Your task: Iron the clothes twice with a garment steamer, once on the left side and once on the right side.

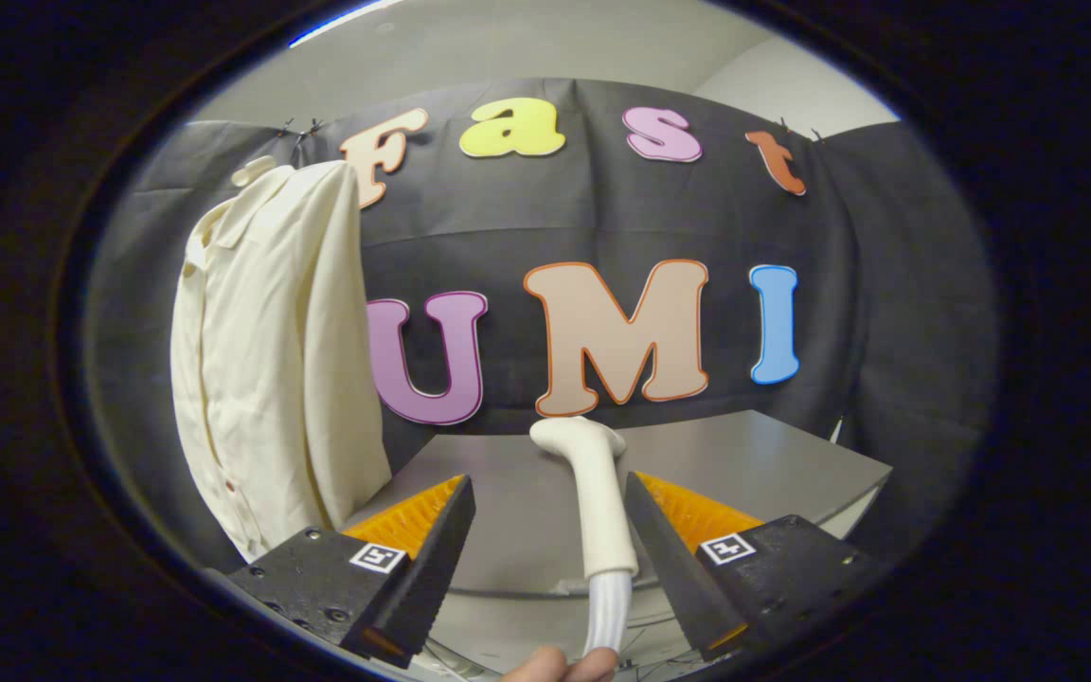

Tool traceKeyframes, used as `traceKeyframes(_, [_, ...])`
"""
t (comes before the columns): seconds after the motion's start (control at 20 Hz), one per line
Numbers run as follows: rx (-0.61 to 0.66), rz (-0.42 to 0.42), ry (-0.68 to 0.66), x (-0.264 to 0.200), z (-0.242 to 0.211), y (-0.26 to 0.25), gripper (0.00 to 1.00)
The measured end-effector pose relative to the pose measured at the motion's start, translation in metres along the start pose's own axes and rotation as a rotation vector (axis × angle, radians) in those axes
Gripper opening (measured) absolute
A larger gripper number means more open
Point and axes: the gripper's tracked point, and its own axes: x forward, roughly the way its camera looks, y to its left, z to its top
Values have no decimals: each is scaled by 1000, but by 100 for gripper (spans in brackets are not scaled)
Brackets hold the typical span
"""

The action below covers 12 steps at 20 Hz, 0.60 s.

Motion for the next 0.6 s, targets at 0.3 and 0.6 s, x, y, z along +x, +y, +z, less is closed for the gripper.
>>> traceKeyframes(0.3, [-1,6,111,88,1,-13,97])
traceKeyframes(0.6, [21,-86,451,112,-54,-37,92])
